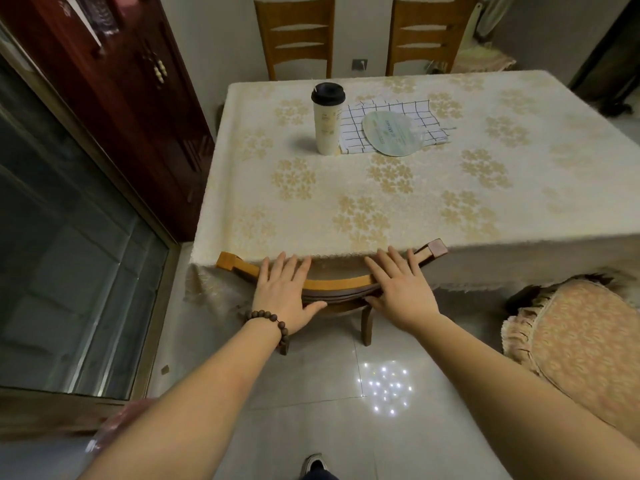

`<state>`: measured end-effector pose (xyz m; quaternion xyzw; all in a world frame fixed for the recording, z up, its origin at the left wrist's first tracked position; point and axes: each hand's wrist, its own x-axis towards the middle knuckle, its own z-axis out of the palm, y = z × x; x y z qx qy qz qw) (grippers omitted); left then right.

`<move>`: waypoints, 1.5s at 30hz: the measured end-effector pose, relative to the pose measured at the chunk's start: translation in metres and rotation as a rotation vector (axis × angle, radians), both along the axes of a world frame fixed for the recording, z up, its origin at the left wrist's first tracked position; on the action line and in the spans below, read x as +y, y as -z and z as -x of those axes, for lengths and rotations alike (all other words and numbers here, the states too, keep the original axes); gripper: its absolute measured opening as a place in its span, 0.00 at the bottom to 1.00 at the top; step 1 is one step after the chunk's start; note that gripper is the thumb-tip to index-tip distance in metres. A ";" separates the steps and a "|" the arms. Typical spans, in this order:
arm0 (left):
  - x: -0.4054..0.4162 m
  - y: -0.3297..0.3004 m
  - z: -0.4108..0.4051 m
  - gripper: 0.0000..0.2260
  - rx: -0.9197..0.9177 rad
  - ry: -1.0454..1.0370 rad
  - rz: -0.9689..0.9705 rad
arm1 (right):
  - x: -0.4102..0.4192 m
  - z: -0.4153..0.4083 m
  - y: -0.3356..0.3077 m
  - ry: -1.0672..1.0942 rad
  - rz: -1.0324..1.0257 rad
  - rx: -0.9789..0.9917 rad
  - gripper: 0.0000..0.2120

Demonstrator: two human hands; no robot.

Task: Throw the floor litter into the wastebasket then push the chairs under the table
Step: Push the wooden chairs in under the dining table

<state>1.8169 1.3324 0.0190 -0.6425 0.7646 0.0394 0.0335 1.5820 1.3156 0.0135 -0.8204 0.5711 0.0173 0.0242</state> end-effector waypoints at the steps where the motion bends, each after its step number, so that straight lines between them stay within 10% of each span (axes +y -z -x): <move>1: 0.003 -0.001 0.004 0.39 0.016 -0.010 -0.006 | 0.006 0.002 -0.002 0.013 -0.011 -0.031 0.33; 26: 0.180 0.006 0.356 0.30 0.292 0.437 -0.154 | 0.323 0.285 -0.002 1.097 0.135 -0.453 0.27; 45: 0.391 -0.044 0.779 0.30 0.396 0.578 -0.042 | 0.570 0.663 -0.025 1.273 0.216 -0.470 0.24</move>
